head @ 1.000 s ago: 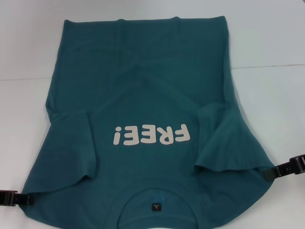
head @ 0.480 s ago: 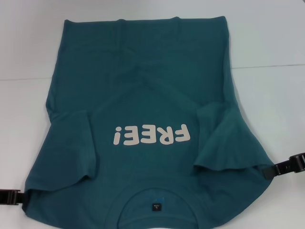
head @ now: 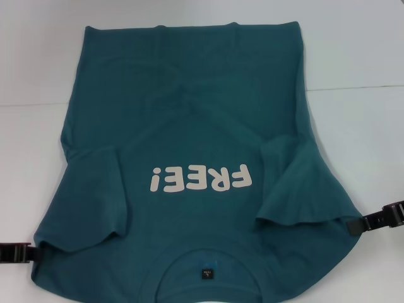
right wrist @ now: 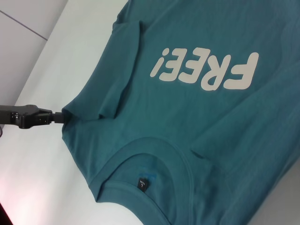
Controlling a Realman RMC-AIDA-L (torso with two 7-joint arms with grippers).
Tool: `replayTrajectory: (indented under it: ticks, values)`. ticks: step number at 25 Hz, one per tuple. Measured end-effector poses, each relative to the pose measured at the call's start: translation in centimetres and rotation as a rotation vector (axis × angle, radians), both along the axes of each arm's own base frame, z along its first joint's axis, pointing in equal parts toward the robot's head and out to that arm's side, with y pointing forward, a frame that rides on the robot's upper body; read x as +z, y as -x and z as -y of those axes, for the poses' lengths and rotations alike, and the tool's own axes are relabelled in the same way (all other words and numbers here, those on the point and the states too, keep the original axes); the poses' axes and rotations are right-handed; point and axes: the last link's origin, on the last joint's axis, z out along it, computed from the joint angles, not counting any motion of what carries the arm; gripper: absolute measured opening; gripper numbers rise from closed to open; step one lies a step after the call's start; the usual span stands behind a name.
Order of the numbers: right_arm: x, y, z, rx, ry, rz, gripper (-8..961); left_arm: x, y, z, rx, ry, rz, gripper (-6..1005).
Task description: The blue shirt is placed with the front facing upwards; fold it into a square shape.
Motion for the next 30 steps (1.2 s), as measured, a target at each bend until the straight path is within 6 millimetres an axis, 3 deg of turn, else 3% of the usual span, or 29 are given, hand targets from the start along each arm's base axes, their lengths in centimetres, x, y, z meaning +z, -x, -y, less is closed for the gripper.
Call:
replayTrajectory:
  ticks: [20, 30]
  values:
    - [0.1, -0.2, 0.3, -0.004, -0.014, -0.022, 36, 0.4, 0.1, 0.4, 0.048, -0.059, 0.126, 7]
    - [0.4, -0.6, 0.9, -0.006, -0.03, -0.058, 36, 0.6, 0.9, 1.6, 0.056, -0.108, 0.248, 8]
